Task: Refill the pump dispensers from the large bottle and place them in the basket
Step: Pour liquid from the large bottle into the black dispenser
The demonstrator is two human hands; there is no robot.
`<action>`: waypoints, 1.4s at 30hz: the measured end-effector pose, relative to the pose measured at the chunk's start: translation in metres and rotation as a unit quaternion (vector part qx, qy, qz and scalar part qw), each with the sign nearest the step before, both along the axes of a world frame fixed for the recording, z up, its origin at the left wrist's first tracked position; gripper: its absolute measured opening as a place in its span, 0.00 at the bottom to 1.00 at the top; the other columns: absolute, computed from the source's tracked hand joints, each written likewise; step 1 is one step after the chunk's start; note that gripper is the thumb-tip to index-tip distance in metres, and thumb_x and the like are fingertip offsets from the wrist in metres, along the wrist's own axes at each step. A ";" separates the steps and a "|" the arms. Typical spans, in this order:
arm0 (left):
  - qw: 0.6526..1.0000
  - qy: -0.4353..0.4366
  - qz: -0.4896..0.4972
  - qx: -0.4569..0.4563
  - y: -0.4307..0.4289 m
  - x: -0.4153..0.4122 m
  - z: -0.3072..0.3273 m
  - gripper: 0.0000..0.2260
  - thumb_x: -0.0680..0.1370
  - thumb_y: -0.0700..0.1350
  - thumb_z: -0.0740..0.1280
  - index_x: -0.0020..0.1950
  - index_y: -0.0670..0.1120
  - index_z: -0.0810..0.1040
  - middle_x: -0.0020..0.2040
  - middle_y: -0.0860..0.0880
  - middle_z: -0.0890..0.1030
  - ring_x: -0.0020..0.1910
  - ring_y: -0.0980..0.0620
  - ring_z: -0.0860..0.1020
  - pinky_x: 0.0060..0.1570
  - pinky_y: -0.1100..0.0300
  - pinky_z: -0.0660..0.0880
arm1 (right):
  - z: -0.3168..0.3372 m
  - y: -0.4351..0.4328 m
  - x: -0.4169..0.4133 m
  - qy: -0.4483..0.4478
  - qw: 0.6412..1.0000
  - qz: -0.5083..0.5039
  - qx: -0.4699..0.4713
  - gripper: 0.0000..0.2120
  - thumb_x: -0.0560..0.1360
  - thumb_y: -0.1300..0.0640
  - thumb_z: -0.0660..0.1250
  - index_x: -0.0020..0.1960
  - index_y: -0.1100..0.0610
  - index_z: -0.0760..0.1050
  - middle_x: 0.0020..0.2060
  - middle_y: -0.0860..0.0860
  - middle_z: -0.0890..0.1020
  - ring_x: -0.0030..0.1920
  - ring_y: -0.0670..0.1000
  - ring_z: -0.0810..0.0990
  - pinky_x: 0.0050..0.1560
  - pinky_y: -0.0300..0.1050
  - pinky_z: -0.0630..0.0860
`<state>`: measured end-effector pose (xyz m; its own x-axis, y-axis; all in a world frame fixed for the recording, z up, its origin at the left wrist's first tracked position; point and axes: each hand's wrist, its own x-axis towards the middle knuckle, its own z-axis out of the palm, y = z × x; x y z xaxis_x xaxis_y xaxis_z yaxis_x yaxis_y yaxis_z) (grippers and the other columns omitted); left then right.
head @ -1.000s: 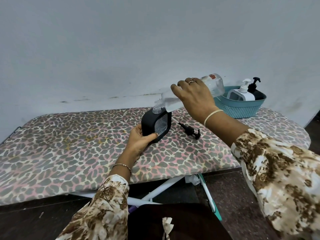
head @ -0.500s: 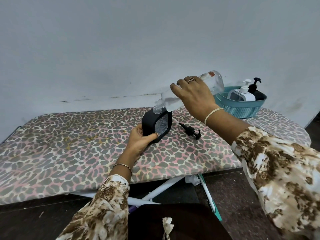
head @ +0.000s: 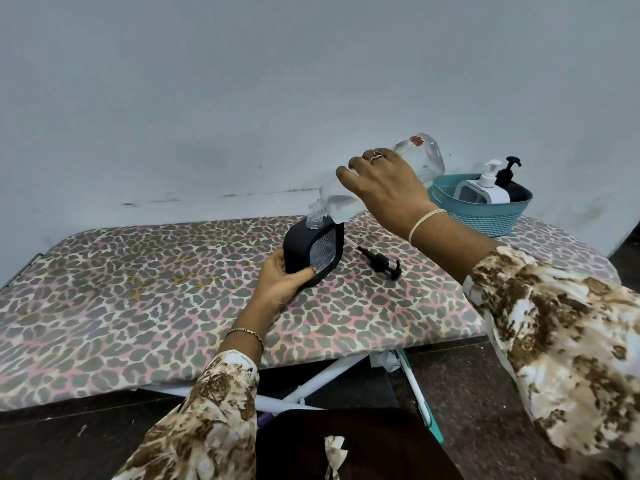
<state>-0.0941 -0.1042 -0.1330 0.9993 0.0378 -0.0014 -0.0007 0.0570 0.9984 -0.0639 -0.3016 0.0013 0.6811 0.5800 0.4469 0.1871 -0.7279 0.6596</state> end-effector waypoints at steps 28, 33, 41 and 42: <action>1.000 -0.007 0.001 0.003 0.000 0.006 -0.006 0.21 0.69 0.31 0.74 0.59 0.42 0.75 0.52 0.46 0.83 0.51 0.51 0.82 0.51 0.56 0.79 | 0.023 0.007 0.004 -0.025 0.991 0.049 -0.124 0.20 0.67 0.67 0.56 0.56 0.55 0.73 0.41 0.51 0.79 0.41 0.54 0.78 0.47 0.47 0.73; 1.000 -0.007 0.004 0.005 0.000 0.004 -0.004 0.20 0.69 0.31 0.74 0.56 0.44 0.75 0.50 0.48 0.83 0.48 0.54 0.82 0.47 0.61 0.79 | 0.028 0.008 0.006 -0.015 0.987 0.063 -0.147 0.16 0.71 0.66 0.62 0.58 0.57 0.72 0.43 0.53 0.79 0.43 0.56 0.78 0.49 0.49 0.74; 1.000 -0.011 0.004 0.009 0.000 0.002 -0.003 0.18 0.69 0.31 0.74 0.52 0.46 0.76 0.49 0.48 0.83 0.47 0.55 0.82 0.44 0.64 0.79 | 0.031 0.009 0.014 -0.042 0.982 0.088 -0.163 0.14 0.72 0.67 0.61 0.55 0.56 0.74 0.40 0.52 0.80 0.41 0.56 0.79 0.48 0.49 0.75; 1.000 -0.013 0.002 0.007 -0.001 0.001 -0.002 0.17 0.69 0.30 0.74 0.51 0.47 0.76 0.49 0.49 0.83 0.47 0.55 0.82 0.44 0.65 0.79 | 0.032 0.009 0.015 -0.046 0.981 0.089 -0.168 0.14 0.71 0.67 0.62 0.54 0.56 0.74 0.39 0.52 0.80 0.40 0.56 0.79 0.47 0.49 0.75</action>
<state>-0.0927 -0.1048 -0.1348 0.9988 0.0424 0.0248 -0.0266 0.0438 0.9987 -0.0489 -0.2923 0.0333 0.5208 0.8116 0.2648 0.2202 -0.4274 0.8768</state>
